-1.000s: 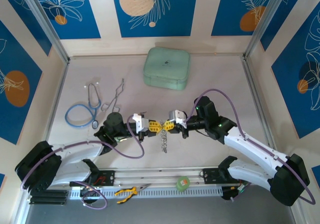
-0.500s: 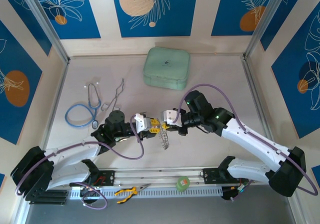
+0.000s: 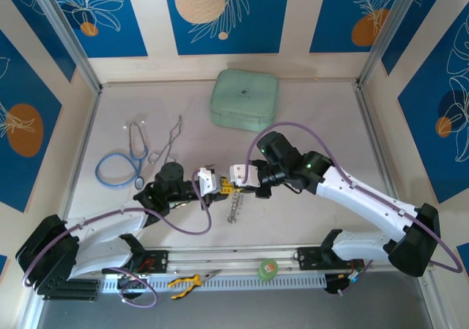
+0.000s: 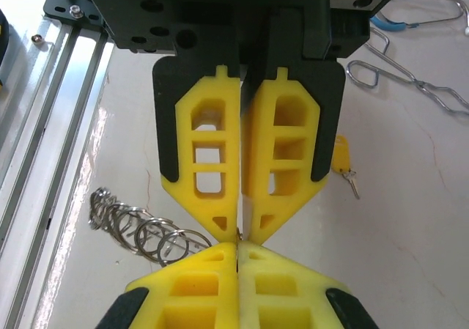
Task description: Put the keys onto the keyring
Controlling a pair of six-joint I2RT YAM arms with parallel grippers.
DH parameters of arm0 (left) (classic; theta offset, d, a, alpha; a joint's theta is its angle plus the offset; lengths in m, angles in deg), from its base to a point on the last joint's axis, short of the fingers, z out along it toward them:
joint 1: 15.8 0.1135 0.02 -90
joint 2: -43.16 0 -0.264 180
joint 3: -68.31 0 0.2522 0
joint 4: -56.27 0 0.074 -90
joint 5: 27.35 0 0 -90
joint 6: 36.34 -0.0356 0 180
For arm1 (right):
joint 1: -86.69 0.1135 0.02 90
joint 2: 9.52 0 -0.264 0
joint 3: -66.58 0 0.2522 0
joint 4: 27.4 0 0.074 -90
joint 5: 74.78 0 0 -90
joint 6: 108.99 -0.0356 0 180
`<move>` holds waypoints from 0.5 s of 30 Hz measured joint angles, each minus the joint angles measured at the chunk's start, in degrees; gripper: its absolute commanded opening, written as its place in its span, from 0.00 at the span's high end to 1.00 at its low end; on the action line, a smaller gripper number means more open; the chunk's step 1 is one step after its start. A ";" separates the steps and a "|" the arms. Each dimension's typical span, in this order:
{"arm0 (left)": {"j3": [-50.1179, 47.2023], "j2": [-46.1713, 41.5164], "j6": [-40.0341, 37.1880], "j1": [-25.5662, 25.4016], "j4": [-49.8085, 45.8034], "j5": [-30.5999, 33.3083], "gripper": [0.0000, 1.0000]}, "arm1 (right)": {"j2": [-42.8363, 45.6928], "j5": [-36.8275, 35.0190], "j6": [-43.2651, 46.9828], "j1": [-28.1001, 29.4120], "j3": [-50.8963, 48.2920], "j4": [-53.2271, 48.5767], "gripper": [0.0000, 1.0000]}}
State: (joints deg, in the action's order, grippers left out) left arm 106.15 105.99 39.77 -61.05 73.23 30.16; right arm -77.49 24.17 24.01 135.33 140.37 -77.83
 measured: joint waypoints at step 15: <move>-2.23 6.49 2.75 0.00 7.08 -0.02 1.00 | 7.32 4.44 -6.71 -7.72 -11.17 10.03 0.75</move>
State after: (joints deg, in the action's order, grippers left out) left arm 103.92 112.48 42.53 -61.05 80.31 30.13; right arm -70.17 28.61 17.30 127.61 129.20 -67.80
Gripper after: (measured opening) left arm 0.040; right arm 0.247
